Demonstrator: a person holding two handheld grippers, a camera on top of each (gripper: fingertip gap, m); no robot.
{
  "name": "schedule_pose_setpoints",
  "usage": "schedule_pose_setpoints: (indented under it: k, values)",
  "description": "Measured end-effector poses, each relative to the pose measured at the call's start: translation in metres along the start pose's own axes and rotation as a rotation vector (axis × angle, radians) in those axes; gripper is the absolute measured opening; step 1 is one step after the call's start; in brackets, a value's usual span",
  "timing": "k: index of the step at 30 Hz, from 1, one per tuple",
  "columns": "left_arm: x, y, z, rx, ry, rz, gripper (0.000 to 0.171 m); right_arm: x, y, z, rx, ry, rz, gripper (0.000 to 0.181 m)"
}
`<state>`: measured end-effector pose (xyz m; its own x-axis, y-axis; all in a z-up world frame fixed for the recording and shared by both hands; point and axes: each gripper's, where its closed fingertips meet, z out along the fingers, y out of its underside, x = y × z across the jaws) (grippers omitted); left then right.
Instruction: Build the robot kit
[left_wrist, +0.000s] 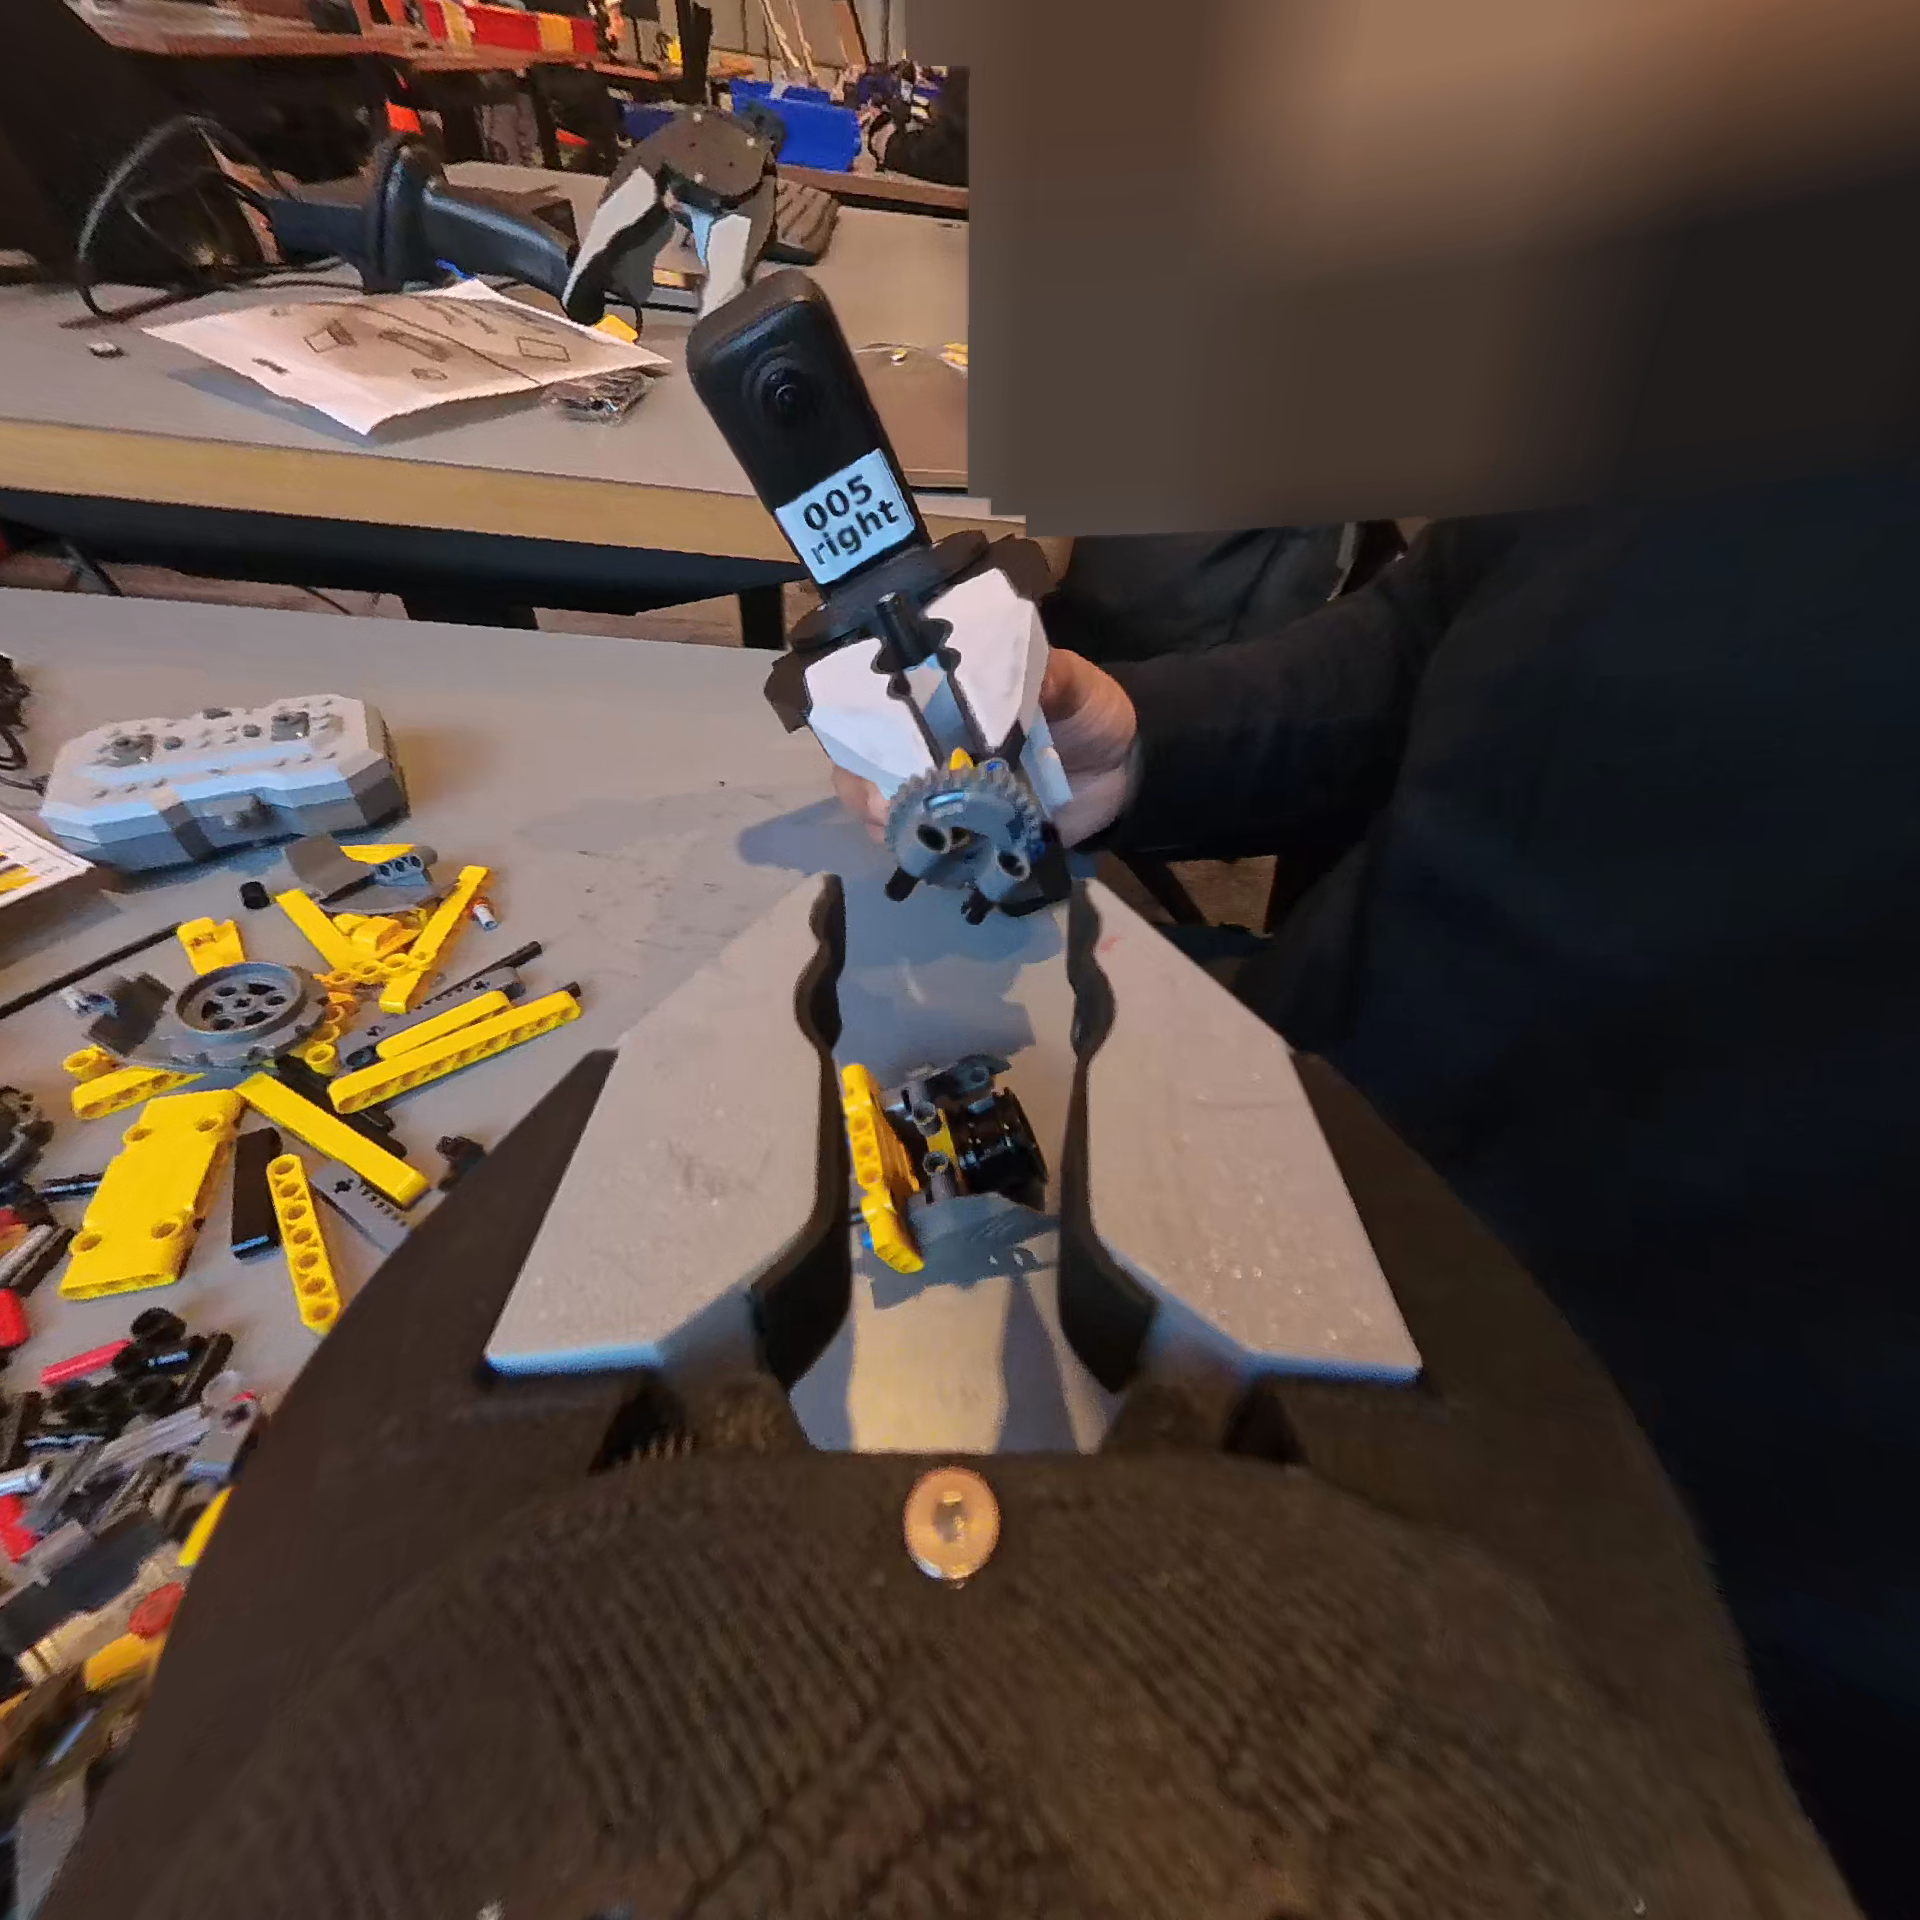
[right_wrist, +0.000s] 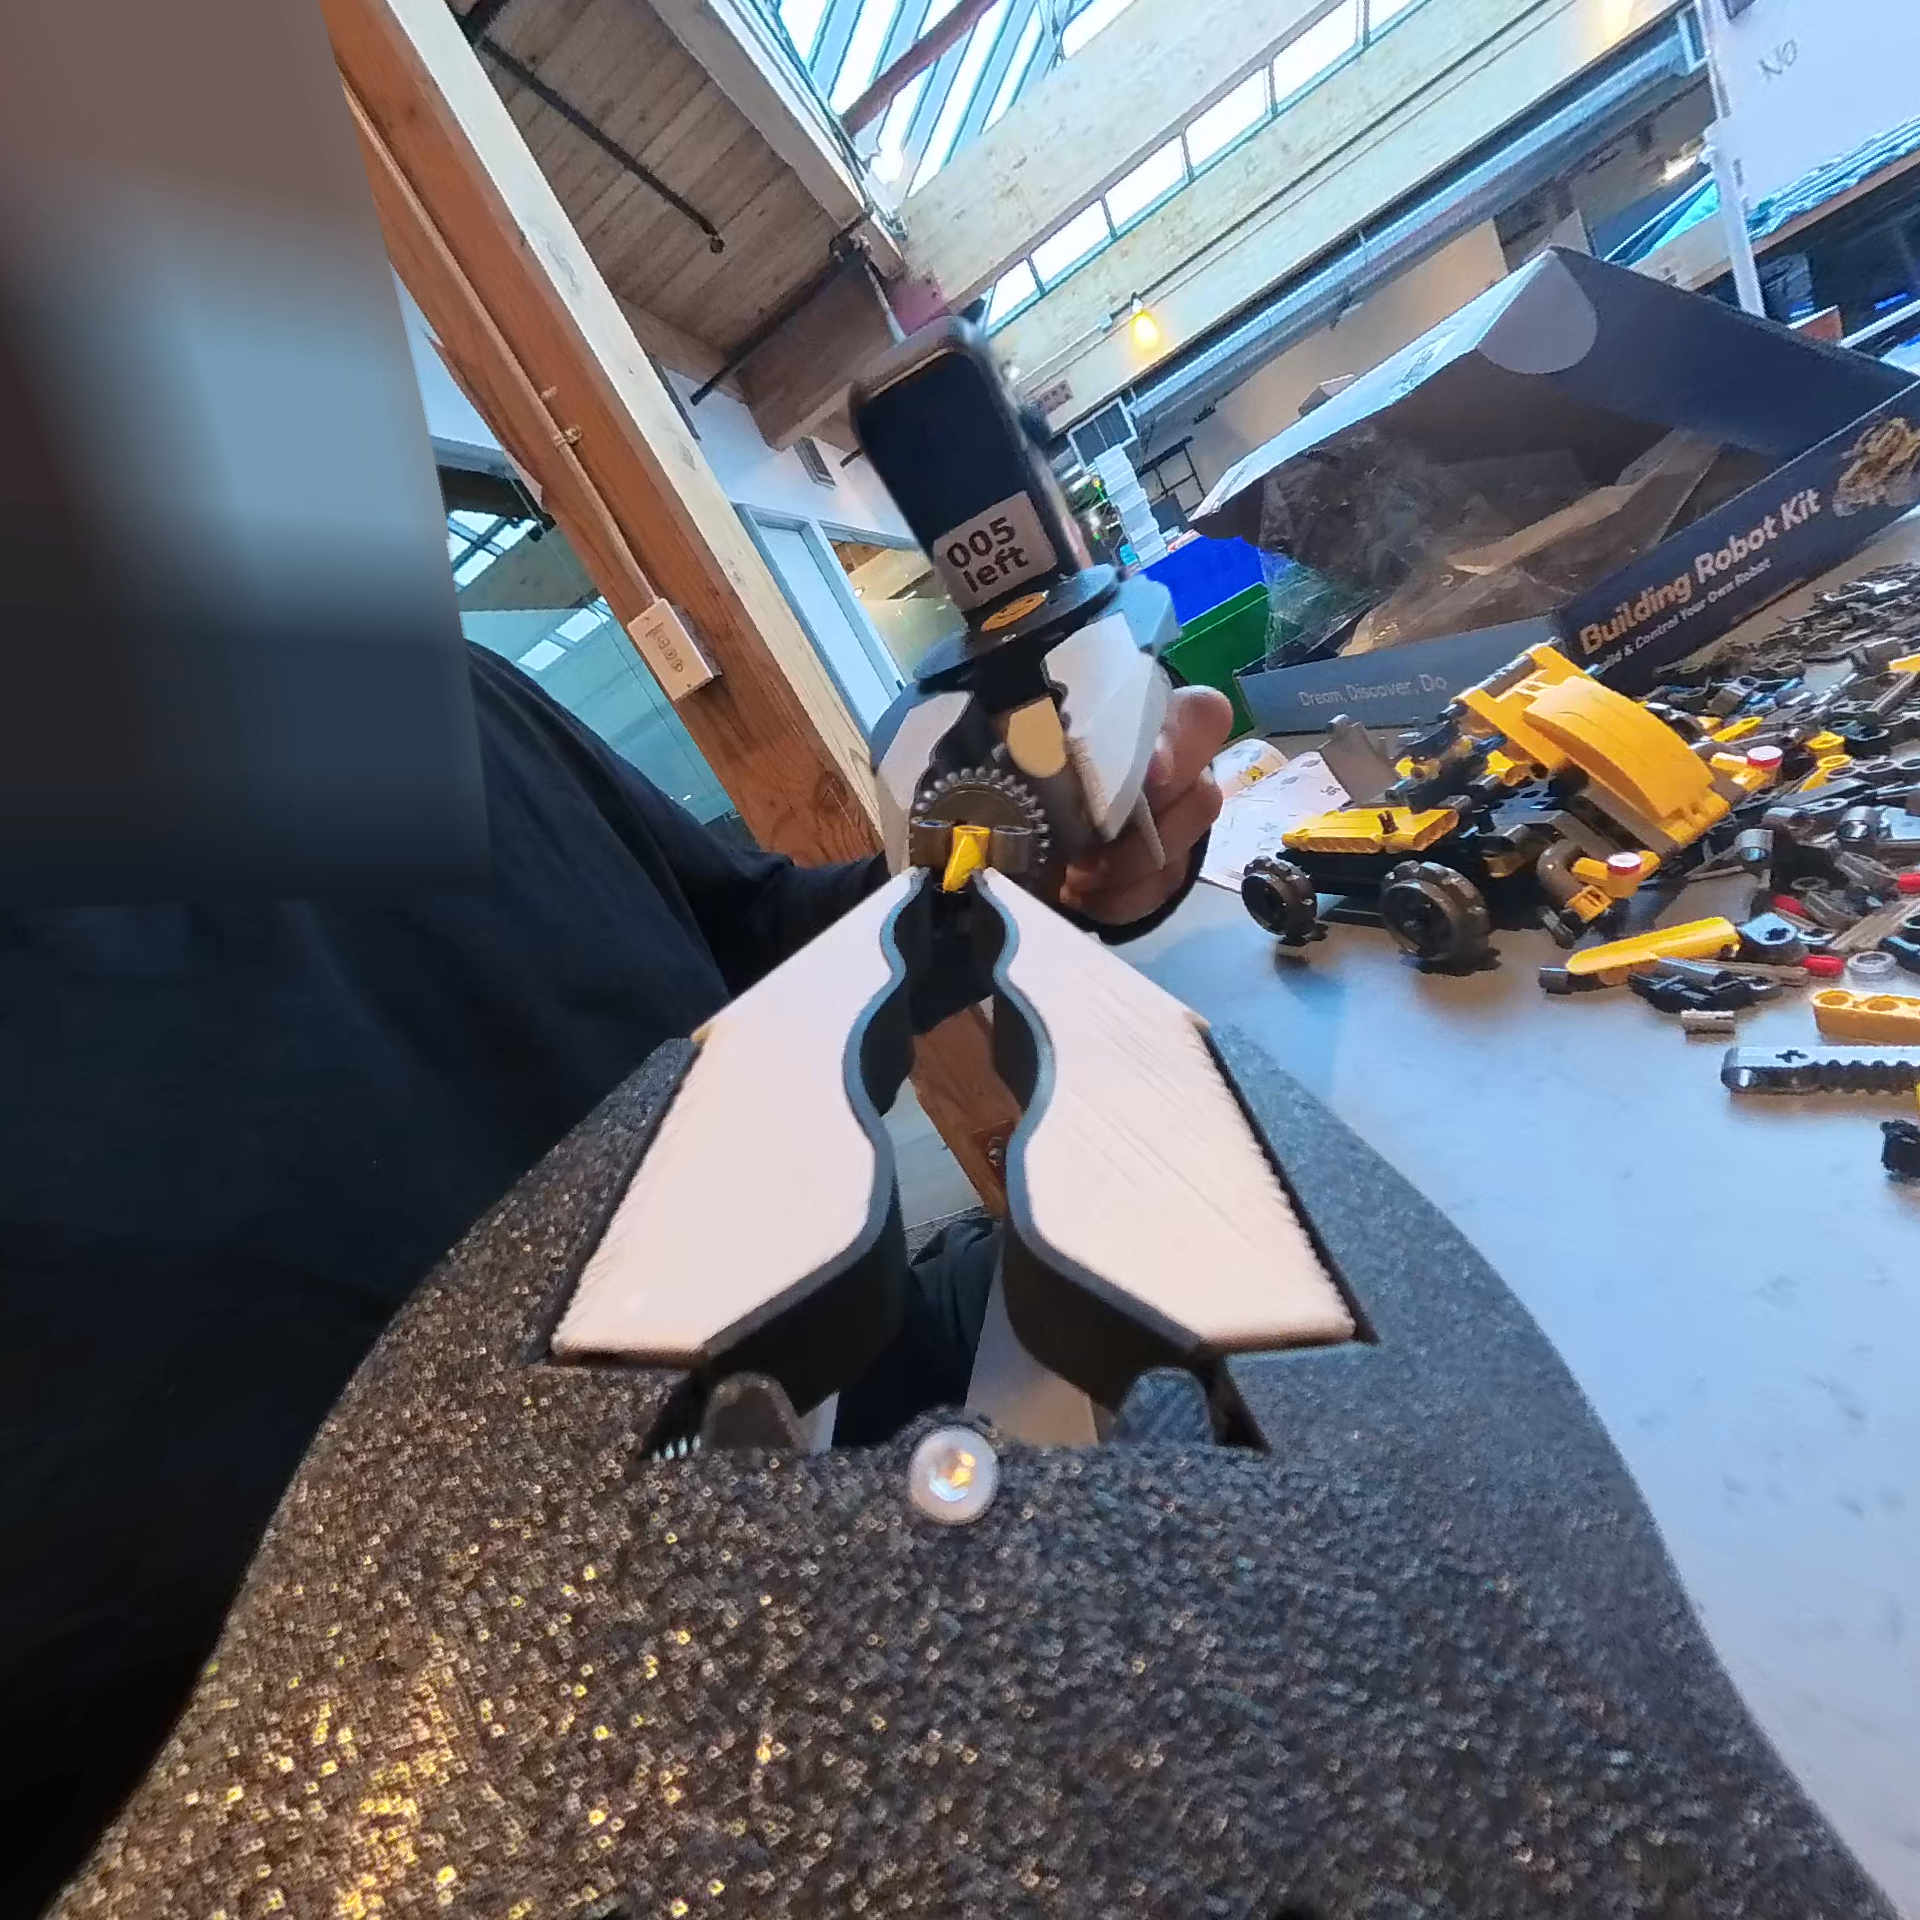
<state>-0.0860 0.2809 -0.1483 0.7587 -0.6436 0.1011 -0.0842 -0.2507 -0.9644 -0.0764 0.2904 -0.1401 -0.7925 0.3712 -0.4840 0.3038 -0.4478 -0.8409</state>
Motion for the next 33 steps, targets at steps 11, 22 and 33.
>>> schedule_pose_setpoints:
  k: [11,22,33]
  values:
    - [0.011,-0.003,0.003,-0.005,0.126,-0.21,0.025,-0.008,0.002,0.003,-0.047,0.053,-0.179,0.006]
    - [0.018,0.018,-0.002,-0.087,0.3,-0.283,0.025,-0.001,0.028,0.008,-0.303,0.26,-0.548,0.007]
    - [0.028,0.02,-0.006,-0.147,0.463,-0.156,0.024,-0.01,0.033,-0.01,-0.524,0.245,-0.698,0.033]
